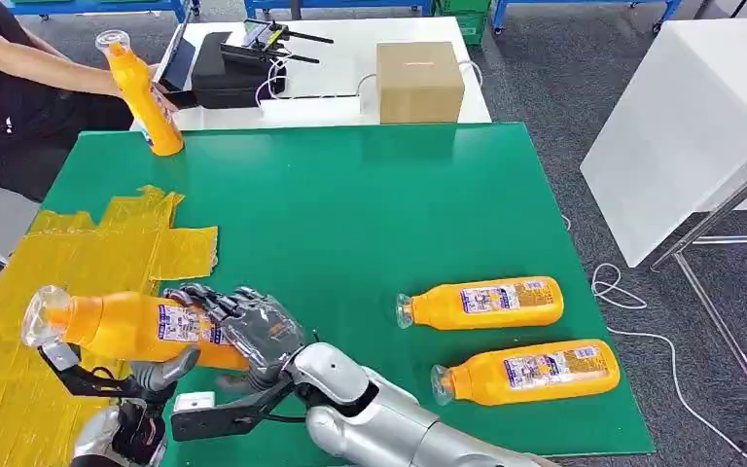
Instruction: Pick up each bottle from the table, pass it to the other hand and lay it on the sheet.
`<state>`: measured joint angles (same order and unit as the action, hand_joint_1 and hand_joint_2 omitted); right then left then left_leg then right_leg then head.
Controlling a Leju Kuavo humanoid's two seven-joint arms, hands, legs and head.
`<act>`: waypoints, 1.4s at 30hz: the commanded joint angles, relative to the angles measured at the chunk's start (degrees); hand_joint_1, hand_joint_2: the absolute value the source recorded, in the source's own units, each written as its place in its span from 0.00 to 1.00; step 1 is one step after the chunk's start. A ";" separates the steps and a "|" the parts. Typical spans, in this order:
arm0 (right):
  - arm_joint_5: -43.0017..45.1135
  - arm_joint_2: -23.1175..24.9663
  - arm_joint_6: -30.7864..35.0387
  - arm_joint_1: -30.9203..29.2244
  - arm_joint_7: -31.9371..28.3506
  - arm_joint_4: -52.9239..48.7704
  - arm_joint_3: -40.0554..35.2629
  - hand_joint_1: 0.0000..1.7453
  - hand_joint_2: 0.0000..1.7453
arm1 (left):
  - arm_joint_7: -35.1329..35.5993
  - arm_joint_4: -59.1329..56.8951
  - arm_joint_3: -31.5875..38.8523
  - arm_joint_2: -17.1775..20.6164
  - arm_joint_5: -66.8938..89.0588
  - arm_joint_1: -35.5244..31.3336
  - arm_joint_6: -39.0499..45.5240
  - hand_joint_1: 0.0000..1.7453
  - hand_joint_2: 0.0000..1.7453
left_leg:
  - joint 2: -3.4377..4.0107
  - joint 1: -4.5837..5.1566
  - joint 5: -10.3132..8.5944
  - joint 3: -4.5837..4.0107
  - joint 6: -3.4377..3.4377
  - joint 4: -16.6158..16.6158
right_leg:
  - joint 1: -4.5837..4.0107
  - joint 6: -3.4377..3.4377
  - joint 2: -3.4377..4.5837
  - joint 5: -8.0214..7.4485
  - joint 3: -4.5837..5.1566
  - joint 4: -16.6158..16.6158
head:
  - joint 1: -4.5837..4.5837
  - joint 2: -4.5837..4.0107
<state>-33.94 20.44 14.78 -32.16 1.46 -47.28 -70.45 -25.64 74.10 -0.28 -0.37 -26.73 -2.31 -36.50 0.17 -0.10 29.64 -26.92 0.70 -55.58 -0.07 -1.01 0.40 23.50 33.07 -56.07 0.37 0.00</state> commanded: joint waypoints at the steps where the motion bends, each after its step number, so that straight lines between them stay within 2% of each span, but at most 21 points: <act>1: -7.22 -2.63 3.30 6.04 -1.44 -3.03 9.60 0.00 0.00 | -4.82 -0.54 6.98 -0.55 12.43 -4.87 9.58 1.00 1.00 | -0.26 -0.11 -0.02 0.04 -0.04 0.04 | -0.10 -0.02 -0.27 0.01 -0.16 0.13 | 0.00 0.00; 4: -8.93 -7.72 3.41 7.71 -1.03 -10.74 17.25 0.00 0.00 | -7.78 -2.28 11.67 0.03 22.84 -7.06 18.01 1.00 1.00 | -0.36 -0.12 -0.05 -0.03 -0.03 0.00 | -0.12 -0.04 -0.37 0.00 -0.16 0.13 | -0.02 0.00; 6: -9.69 -8.88 2.24 8.51 -1.76 -12.89 19.68 0.00 0.00 | -8.18 -2.51 13.16 0.08 25.16 -7.53 18.54 1.00 1.00 | -0.32 -0.13 -0.05 -0.07 -0.02 -0.03 | -0.14 -0.04 -0.33 -0.02 -0.12 0.12 | 0.04 0.00; 10: -11.17 -13.13 2.48 11.56 -2.20 -20.45 25.28 0.00 0.00 | -9.38 -2.72 16.77 0.62 35.95 -7.43 27.55 1.00 1.00 | -0.30 -0.10 -0.04 0.03 -0.03 0.05 | -0.07 -0.04 -0.32 0.00 -0.20 0.14 | -0.02 0.00; 13: -6.79 -19.15 -2.97 13.74 -4.61 -27.73 27.77 0.00 0.00 | -10.08 -2.29 17.66 1.44 55.10 -7.22 47.31 1.00 1.00 | -0.39 -0.12 -0.02 0.05 0.01 0.04 | -0.10 -0.08 -0.38 0.00 -0.27 0.20 | -0.02 0.00; 17: 1.29 -28.50 -11.13 11.69 -9.50 -31.30 27.85 0.00 0.00 | -6.47 -7.88 17.03 4.57 72.43 -7.79 63.96 1.00 1.00 | -0.26 -0.04 -0.02 0.04 0.03 0.04 | -0.01 -0.08 -0.28 0.01 -0.19 0.13 | -0.02 0.00; 19: 2.47 -30.63 -11.75 12.39 -10.22 -33.31 28.89 0.00 0.00 | -6.92 -10.12 17.17 5.43 72.64 -8.02 65.09 1.00 1.00 | -0.40 -0.02 -0.05 0.09 0.03 0.07 | 0.05 -0.09 -0.40 0.01 -0.27 0.19 | -0.02 0.00; 24: 2.32 -29.98 -11.92 12.53 -9.92 -33.50 28.40 0.00 0.00 | -7.02 -10.17 17.01 5.23 72.61 -8.15 65.10 1.00 1.00 | -0.12 -0.01 0.02 0.00 0.01 0.01 | 0.09 -0.03 -0.12 0.00 -0.09 0.11 | 0.02 0.00; 30: 2.21 -29.73 -11.95 12.49 -9.69 -33.43 28.21 0.00 0.00 | -7.02 -10.07 16.93 5.15 72.62 -8.20 65.09 1.00 1.00 | -0.19 -0.03 0.01 0.06 -0.02 0.02 | 0.03 -0.04 -0.20 0.01 -0.14 0.12 | -0.02 0.00; 31: 2.97 -32.57 -12.15 12.24 -9.88 -35.25 27.30 0.00 0.00 | -3.77 -11.01 16.82 6.27 78.24 -7.53 69.65 1.00 1.00 | -0.16 -0.03 0.01 0.02 0.00 0.00 | 0.03 -0.04 -0.16 -0.01 -0.10 0.10 | -0.02 0.00; 32: 4.19 -35.26 -12.76 12.66 -10.01 -37.47 27.50 0.00 1.00 | -2.78 -12.33 16.88 7.20 80.25 -7.19 70.98 1.00 1.00 | -0.16 -0.07 0.02 0.06 -0.01 0.02 | -0.02 -0.05 -0.16 -0.02 -0.15 0.14 | -0.02 0.00; 34: 6.56 -41.57 -14.95 13.98 -10.22 -42.40 28.41 0.00 1.00 | -0.02 -16.26 17.33 9.42 86.09 -6.99 74.32 1.00 1.00 | -0.12 0.01 0.02 0.02 0.03 0.02 | 0.06 -0.06 -0.12 0.00 -0.08 0.08 | -0.02 0.00; 38: 9.96 -54.70 -20.15 18.84 -9.95 -51.96 32.73 0.00 1.00 | 1.00 -24.87 17.24 12.75 90.16 -8.18 72.49 1.00 1.00 | -0.30 0.06 0.02 0.07 0.06 0.04 | 0.11 -0.10 -0.30 0.07 -0.17 0.10 | -0.04 0.00; 40: 12.69 -60.43 -23.80 19.94 -9.29 -55.57 34.29 0.00 1.00 | 0.10 -27.14 16.09 13.40 90.31 -8.83 69.58 1.00 1.00 | -0.44 0.08 0.03 0.03 0.07 0.01 | 0.12 -0.12 -0.41 0.10 -0.18 0.09 | -0.02 0.00; 42: 15.86 -65.41 -27.15 21.48 -8.75 -58.95 37.45 0.00 1.00 | -4.71 -27.63 13.87 14.22 85.85 -8.44 59.51 1.00 1.00 | -0.33 0.11 0.03 -0.08 0.08 -0.03 | 0.20 -0.09 -0.31 0.07 -0.06 0.07 | 0.00 0.00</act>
<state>-24.06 -23.88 -4.81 -14.85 -8.61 -91.92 -39.51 -24.94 59.55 16.55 10.28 62.71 -7.79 35.86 0.06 -0.04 29.67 -26.98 0.75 -55.60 0.04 -1.03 0.32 23.49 33.05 -55.94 0.37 0.00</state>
